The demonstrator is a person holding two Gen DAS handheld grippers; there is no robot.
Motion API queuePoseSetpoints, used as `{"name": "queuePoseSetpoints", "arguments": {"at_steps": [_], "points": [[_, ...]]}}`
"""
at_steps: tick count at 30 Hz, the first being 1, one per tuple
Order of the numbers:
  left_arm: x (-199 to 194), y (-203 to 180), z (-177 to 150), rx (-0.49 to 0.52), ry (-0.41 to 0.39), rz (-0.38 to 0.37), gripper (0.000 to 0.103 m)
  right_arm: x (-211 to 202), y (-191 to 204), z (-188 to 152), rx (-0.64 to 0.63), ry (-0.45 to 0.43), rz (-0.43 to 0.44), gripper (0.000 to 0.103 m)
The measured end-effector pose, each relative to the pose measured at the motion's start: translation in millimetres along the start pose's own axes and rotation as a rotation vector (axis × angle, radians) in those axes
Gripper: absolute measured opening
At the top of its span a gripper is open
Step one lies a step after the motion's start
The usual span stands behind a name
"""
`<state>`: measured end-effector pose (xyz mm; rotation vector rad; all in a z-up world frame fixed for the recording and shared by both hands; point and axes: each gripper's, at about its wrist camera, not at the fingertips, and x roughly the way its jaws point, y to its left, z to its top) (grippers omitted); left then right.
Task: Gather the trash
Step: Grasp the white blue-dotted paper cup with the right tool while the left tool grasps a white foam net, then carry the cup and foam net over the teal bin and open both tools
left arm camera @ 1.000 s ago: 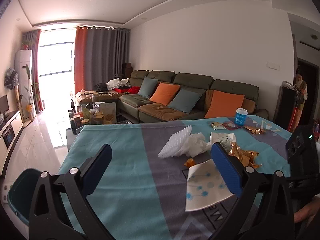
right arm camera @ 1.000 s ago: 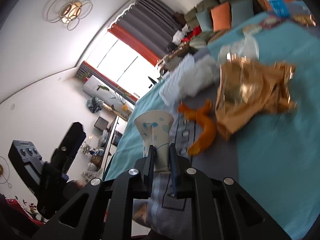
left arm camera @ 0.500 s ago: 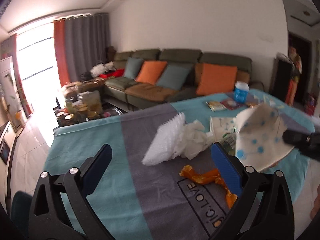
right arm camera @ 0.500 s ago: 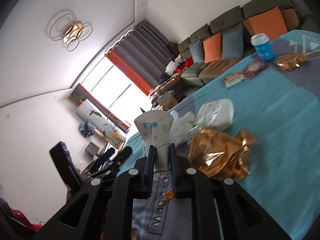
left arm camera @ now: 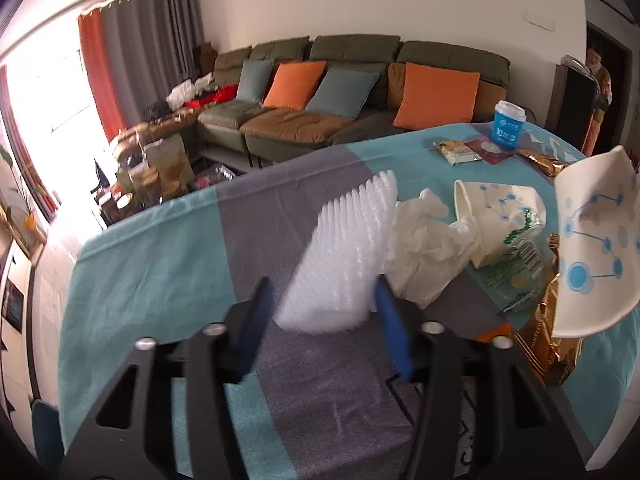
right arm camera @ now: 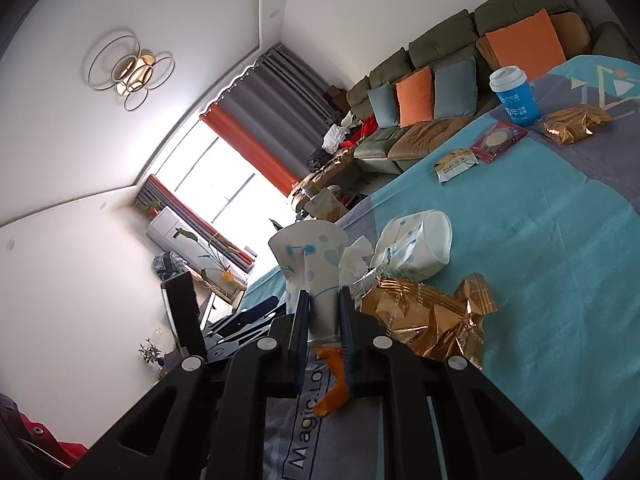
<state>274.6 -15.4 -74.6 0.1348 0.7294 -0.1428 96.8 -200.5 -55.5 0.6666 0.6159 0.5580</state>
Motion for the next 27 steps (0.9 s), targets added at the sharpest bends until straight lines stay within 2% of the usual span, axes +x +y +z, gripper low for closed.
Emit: {"name": "queuePoseSetpoints", "arguments": {"at_steps": [4, 8, 14, 20, 27], "points": [[1.4, 3.0, -2.1, -0.012, -0.005, -0.004, 0.019, 1.0, 2.1, -0.7, -0.002, 0.005, 0.002, 0.013], [2.2, 4.3, -3.0, -0.014, -0.013, -0.024, 0.013, 3.1, 7.0, -1.7, -0.007, 0.010, 0.006, 0.013], [-20.7, 10.3, -1.9, -0.047, -0.083, -0.033, 0.012, 1.1, 11.6, -2.5, -0.017, 0.003, 0.007, 0.013], [-71.5, 24.6, -3.5, -0.121, -0.175, -0.037, 0.012, 0.2, 23.1, -2.3, -0.046, -0.001, 0.034, 0.013], [-140.1, 48.2, -24.4, -0.213, -0.261, -0.016, 0.012, 1.9, 45.6, -3.0, -0.094, 0.002, 0.065, 0.013]]}}
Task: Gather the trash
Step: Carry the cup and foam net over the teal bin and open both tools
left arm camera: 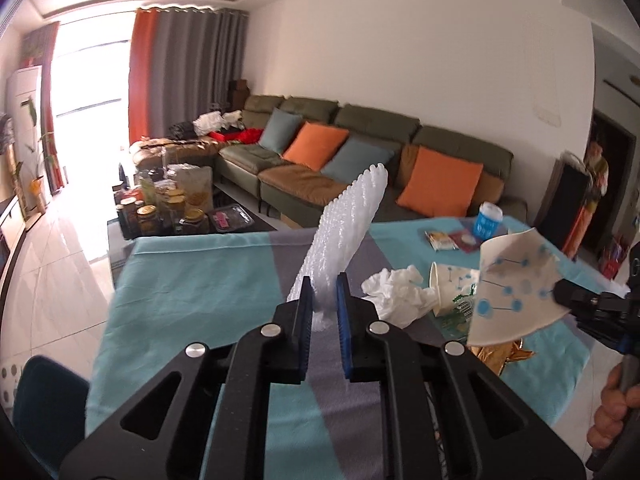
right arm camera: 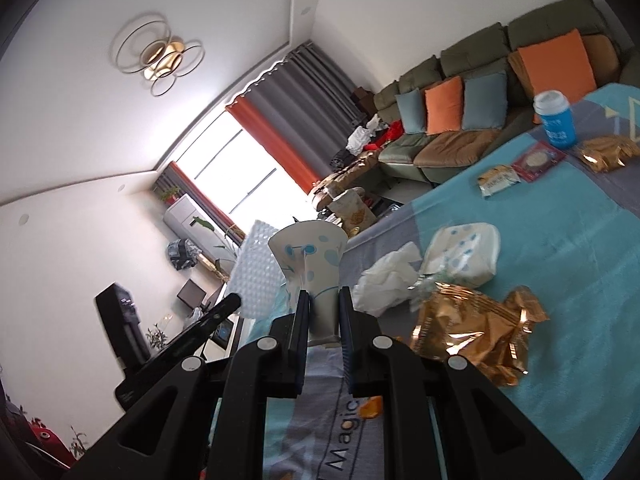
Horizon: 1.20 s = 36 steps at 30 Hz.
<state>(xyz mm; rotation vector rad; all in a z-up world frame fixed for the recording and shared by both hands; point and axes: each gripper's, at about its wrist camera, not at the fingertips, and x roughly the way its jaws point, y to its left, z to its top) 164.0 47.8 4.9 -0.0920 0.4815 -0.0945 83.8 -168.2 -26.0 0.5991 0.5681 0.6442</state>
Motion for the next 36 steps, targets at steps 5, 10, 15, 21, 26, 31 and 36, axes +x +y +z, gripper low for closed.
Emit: {"name": "queuePoseSetpoints", "arguments": {"at_steps": [5, 10, 15, 21, 26, 31, 36], "points": [[-43.6, 21.8, -7.7, -0.042, -0.042, 0.047, 0.012, 11.2, 26.9, 0.8, -0.055, 0.007, 0.043, 0.013], [-82.9, 50.0, -18.8, -0.092, -0.076, 0.108, 0.012, 27.6, 53.3, 1.6, -0.119, 0.030, 0.087, 0.013], [-120.1, 79.2, -26.9, -0.137, -0.111, 0.172, 0.012, 53.0, 85.5, -1.6, -0.184, 0.067, 0.146, 0.013], [-148.6, 112.2, -29.9, -0.173, -0.141, 0.237, 0.012, 78.9, 116.5, -6.4, -0.240, 0.111, 0.205, 0.013], [-174.0, 134.5, -38.2, -0.205, -0.160, 0.297, 0.012, 104.0, 145.1, -13.9, -0.294, 0.157, 0.258, 0.013], [-190.9, 155.2, -48.3, -0.243, -0.163, 0.345, 0.012, 132.0, 173.6, -24.4, -0.350, 0.219, 0.304, 0.013], [-209.5, 185.6, -65.0, -0.292, -0.148, 0.413, 0.012, 166.0, 205.6, -43.0, -0.424, 0.296, 0.340, 0.013]]}}
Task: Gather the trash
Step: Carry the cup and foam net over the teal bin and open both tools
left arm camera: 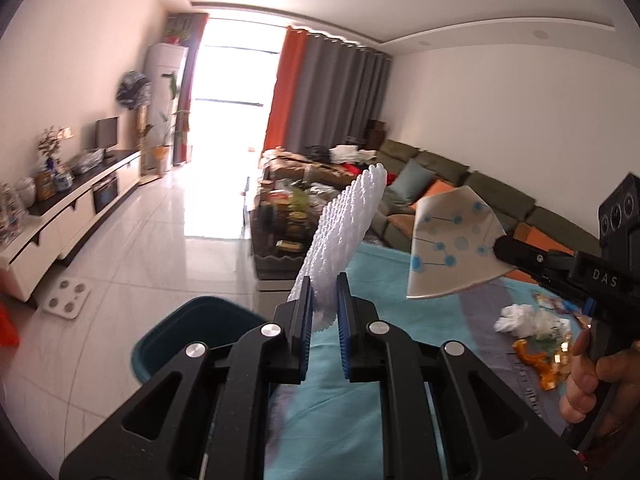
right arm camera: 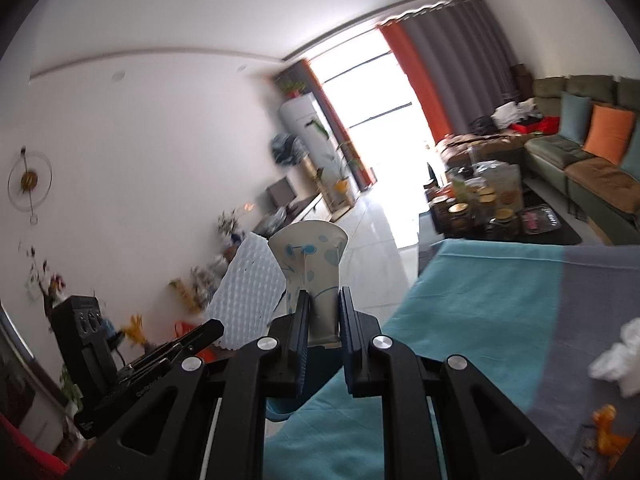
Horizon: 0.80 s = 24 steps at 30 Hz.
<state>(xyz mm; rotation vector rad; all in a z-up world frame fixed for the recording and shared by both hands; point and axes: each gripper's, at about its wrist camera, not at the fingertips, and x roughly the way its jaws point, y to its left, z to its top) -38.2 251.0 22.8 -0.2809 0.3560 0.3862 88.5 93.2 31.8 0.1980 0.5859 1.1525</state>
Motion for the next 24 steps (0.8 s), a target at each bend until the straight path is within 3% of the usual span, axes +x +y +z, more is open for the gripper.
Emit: {"name": "queuePoseSetpoints", "arguments": {"at_steps": [8, 24], "points": [[4.8, 58.6, -15.6, -0.062, 0.052, 0.106, 0.012, 73.8, 29.9, -0.3, -0.110, 0.141, 0.015, 0.013], [70.3, 113.7, -60.0, -0.221, 0.201, 0.170, 0.012, 187.5, 53.7, -20.2, -0.206, 0.379, -0.044, 0.013]]}}
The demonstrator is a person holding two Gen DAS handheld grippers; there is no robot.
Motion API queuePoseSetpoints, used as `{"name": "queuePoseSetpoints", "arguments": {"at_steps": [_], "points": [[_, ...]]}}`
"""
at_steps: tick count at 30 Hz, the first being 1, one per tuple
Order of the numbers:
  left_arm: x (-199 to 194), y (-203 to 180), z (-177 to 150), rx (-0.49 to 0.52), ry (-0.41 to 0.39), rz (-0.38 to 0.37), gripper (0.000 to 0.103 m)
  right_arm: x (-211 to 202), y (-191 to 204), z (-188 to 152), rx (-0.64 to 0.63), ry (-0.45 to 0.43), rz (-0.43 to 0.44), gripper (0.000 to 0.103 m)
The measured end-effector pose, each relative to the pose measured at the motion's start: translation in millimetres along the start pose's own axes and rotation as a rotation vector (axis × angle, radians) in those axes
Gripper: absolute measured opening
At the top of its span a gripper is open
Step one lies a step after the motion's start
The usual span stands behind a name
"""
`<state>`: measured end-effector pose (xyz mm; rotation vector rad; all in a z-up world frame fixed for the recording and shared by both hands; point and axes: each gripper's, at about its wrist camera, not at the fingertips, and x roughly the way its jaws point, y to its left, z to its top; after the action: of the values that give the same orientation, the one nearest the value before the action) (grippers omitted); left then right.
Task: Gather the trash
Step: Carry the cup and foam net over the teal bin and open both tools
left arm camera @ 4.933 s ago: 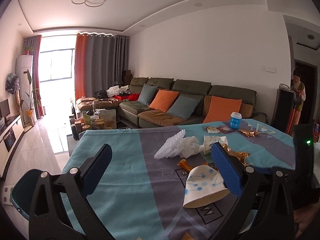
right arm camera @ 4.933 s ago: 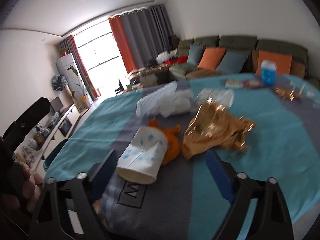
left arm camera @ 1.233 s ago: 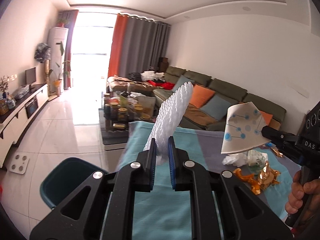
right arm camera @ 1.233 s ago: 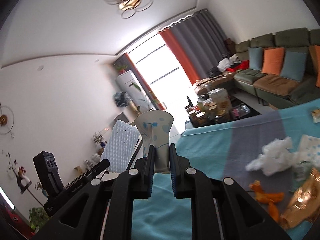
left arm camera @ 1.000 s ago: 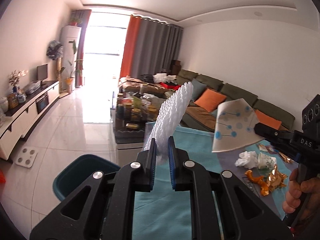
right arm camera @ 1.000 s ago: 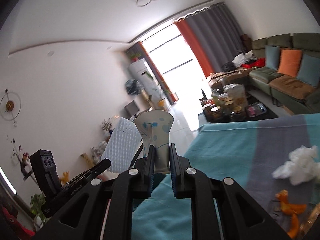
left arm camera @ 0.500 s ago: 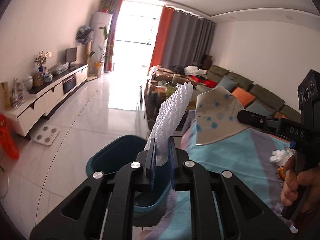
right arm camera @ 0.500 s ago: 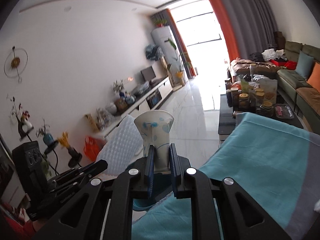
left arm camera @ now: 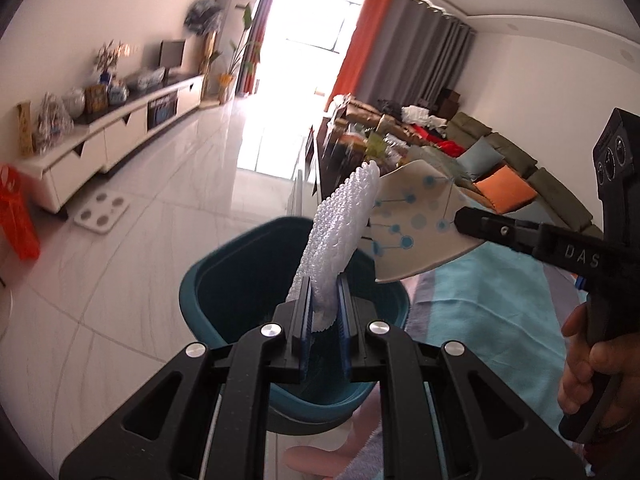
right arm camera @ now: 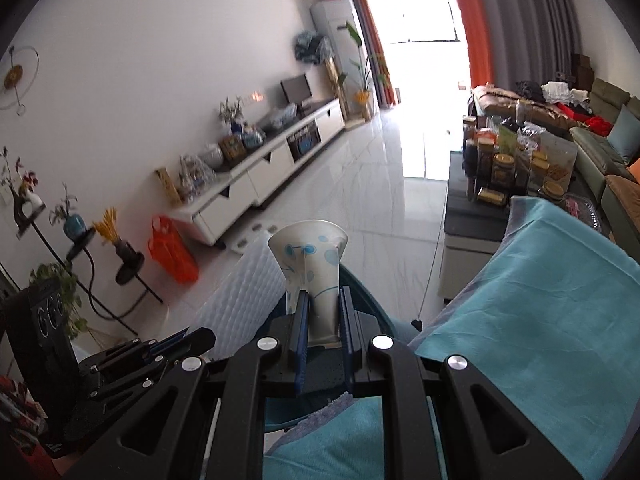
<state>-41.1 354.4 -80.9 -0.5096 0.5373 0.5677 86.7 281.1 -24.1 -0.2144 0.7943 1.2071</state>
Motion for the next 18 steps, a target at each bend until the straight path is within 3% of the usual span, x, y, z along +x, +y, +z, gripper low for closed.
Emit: {"name": "queuePoseSetpoints", "arguments": {"at_steps": [8, 18], "points": [[41.7, -7.5, -19.0, -0.017, 0.071, 0.041, 0.012, 48.6, 4.5, -2.7, -0.007, 0.153, -0.022, 0.013], [72.0, -9.5, -26.5, -0.025, 0.099, 0.072, 0.015, 77.1, 2.5, -6.3, 0.031, 0.223, -0.021, 0.018]]}}
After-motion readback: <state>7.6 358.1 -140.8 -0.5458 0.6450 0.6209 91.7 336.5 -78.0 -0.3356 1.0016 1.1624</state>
